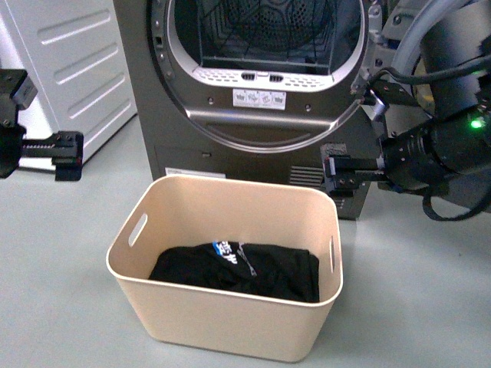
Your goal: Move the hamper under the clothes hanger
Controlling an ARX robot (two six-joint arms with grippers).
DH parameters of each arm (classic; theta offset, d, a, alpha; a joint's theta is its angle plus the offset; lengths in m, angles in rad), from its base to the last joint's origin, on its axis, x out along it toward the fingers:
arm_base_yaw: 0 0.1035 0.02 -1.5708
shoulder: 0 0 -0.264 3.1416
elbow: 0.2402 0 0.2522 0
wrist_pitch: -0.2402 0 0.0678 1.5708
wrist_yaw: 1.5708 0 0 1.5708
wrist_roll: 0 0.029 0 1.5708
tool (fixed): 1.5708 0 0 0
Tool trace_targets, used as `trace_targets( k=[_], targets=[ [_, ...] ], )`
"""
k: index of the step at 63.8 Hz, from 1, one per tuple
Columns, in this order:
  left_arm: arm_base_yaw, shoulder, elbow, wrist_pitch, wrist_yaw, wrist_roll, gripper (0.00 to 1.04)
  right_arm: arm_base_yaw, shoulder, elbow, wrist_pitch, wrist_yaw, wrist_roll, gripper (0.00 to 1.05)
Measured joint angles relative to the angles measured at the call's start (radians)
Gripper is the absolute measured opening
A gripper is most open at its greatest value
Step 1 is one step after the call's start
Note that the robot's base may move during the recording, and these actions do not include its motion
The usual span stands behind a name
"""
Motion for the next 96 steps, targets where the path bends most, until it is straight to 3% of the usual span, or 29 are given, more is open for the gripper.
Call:
trace_targets(
  k=[14,32,90,96],
  targets=[
    [-0.025,0.162,0.156,-0.017,0.061,-0.018,0.98,-0.021,0.192,0.168,-0.058,0.057,-0.002,0.97],
    [-0.043,0.381,0.275,-0.019,0.066,0.008,0.98,-0.024,0.356,0.279,-0.081,0.1,0.008,0.97],
    [-0.106,0.578,0.504,-0.068,0.065,0.012,0.98,-0.015,0.555,0.457,-0.132,0.183,0.03,0.97],
    [-0.106,0.591,0.504,-0.068,0.062,0.01,0.86,-0.009,0.563,0.461,-0.139,0.199,0.034,0.89]
  ],
)
